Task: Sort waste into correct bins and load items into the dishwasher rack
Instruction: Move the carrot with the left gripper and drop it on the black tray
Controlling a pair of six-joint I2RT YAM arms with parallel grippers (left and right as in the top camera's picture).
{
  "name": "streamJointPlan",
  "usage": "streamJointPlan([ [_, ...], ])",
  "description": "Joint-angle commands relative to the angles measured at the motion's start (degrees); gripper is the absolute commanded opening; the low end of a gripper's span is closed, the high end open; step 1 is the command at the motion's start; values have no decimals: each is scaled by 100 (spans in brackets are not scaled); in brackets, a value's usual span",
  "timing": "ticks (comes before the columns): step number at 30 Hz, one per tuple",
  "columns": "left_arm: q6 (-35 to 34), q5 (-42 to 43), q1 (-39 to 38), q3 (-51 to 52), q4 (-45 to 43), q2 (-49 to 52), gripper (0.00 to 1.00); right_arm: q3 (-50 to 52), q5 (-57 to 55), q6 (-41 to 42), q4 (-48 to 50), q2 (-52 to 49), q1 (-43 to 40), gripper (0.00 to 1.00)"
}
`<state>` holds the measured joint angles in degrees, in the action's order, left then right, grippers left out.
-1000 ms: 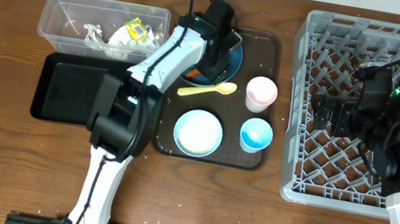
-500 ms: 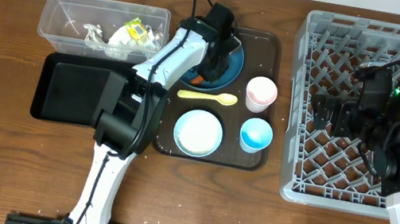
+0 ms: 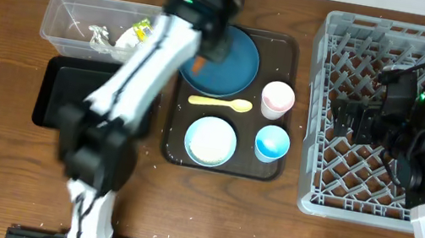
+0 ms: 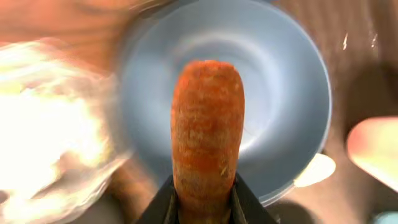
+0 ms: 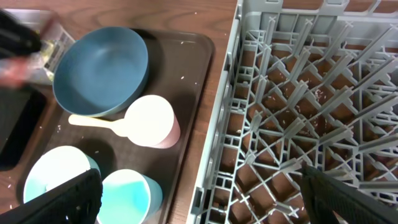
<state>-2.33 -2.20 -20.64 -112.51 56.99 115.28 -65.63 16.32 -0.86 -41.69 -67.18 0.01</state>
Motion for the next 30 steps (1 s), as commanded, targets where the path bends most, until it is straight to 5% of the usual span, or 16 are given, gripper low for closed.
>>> streamJointPlan([
  [1, -1405, -1019, 380, -201, 533, -809, 7, -101, 24, -46, 28, -13, 76, 99],
  [9, -4688, -1930, 2092, -57, 2629, -1261, 6, -101, 24, -46, 96, -35, 79, 99],
  [17, -7298, -1690, 2990, 1998, 1947, -1252, 10, -101, 28, 22, 190, -50, 81, 99],
  [27, -7512, -1014, 2979, 4232, -815, -1252, 12, -101, 68, 22, 170, -57, 81, 99],
  [30, -7506, -1003, 2979, 4350, -916, -1252, 30, -101, 66, 42, 162, -57, 81, 99],
])
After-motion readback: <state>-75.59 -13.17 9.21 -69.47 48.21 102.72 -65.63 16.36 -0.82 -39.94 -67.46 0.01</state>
